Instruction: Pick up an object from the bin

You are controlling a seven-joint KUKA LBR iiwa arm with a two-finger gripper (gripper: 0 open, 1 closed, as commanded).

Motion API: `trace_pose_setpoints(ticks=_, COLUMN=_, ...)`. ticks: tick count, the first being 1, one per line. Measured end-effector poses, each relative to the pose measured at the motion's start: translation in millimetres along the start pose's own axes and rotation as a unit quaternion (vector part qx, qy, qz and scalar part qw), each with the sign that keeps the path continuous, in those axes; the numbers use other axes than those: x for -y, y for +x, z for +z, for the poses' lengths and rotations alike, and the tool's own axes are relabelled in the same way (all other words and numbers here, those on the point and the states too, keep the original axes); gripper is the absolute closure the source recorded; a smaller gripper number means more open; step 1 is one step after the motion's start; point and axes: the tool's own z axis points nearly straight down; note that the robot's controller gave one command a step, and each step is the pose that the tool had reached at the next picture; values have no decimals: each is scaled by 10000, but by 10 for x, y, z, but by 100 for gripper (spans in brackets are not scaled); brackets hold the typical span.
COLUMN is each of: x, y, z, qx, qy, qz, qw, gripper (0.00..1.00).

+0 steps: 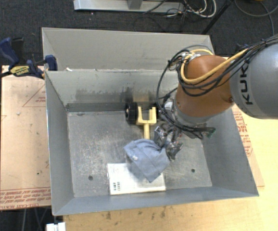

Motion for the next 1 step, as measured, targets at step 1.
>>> trace_pose_setpoints(ticks=1, x=-2, y=0, z=-63, qx=-3, qy=-4, qz=1, qw=10000, gripper=100)
